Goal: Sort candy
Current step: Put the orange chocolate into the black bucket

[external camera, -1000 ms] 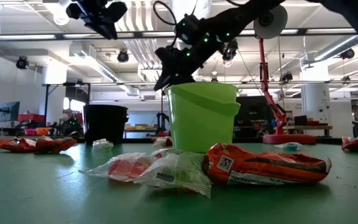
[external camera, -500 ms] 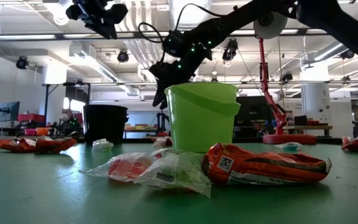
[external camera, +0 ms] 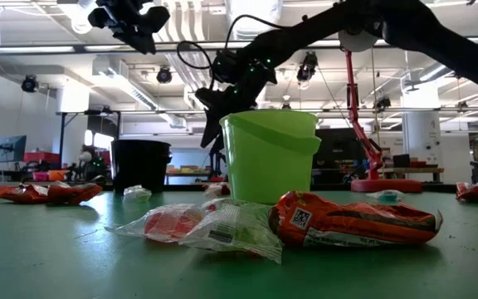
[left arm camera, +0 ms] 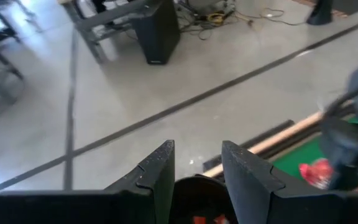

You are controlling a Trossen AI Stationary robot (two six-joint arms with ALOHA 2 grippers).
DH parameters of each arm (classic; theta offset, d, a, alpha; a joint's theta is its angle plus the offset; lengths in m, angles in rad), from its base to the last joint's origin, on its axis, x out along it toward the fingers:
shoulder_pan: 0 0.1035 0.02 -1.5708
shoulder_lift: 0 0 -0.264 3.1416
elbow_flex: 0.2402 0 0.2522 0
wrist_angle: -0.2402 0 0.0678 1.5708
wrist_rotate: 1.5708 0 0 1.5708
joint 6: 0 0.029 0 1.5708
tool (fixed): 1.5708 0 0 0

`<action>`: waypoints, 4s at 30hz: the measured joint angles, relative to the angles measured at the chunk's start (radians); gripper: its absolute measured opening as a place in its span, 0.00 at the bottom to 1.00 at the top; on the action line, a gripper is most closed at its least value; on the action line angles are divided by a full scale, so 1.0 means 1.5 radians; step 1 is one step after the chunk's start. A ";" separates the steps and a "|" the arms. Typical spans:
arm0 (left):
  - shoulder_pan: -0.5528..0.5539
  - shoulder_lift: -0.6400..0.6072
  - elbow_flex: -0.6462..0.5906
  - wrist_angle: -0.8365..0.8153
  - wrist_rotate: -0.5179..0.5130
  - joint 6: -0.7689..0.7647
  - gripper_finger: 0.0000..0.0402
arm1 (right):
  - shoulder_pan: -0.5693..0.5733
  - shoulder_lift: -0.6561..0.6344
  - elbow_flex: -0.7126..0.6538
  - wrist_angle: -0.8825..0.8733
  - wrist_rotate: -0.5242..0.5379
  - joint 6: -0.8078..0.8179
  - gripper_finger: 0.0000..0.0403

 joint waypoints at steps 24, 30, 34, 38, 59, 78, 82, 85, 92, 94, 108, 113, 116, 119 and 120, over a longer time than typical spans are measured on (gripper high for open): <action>-0.001 0.000 0.000 -0.007 0.113 0.023 0.29 | -0.001 0.028 -0.008 -0.055 0.081 0.030 0.40; -0.001 0.000 0.000 -0.005 0.113 0.023 0.29 | -0.001 0.028 -0.017 -0.053 0.091 0.030 0.40; -0.001 0.000 0.000 -0.005 0.113 0.023 0.29 | -0.001 0.028 -0.034 -0.051 0.091 0.030 0.40; -0.001 0.000 0.000 -0.005 0.113 0.023 0.29 | -0.001 0.029 -0.047 -0.049 0.091 0.030 0.40; -0.001 0.000 0.000 -0.006 0.123 0.021 0.29 | -0.001 0.059 -0.082 0.017 0.094 0.032 0.40; -0.001 -0.001 0.000 -0.006 0.132 0.030 0.29 | 0.000 0.062 -0.038 -0.048 0.090 0.048 0.04; -0.001 -0.001 0.000 -0.006 0.132 0.030 0.29 | 0.000 0.062 0.003 -0.087 0.090 0.041 0.03; -0.001 -0.001 0.000 -0.006 0.132 0.030 0.29 | 0.001 0.061 0.041 -0.110 0.091 0.036 0.03; -0.001 -0.001 0.000 -0.006 0.132 0.031 0.29 | 0.004 0.059 0.150 -0.151 0.091 0.024 0.03; -0.001 -0.001 0.000 -0.006 0.132 0.032 0.29 | 0.004 0.045 0.146 -0.133 0.091 0.024 0.03; 0.008 0.009 0.000 -0.012 0.165 0.036 0.29 | 0.022 0.001 0.150 -0.148 0.091 -0.013 0.03; 0.011 0.039 0.000 -0.014 0.205 0.036 0.29 | 0.044 -0.010 0.150 -0.151 0.086 -0.052 0.03; 0.017 0.062 0.000 -0.014 0.279 0.035 0.28 | 0.061 -0.022 0.150 -0.155 0.086 -0.084 0.03; 0.020 0.084 0.000 -0.016 0.314 0.034 0.28 | 0.076 -0.038 0.150 -0.167 0.086 -0.107 0.03; 0.021 0.088 0.000 -0.018 0.316 0.034 0.28 | 0.080 -0.043 0.150 -0.170 0.086 -0.113 0.03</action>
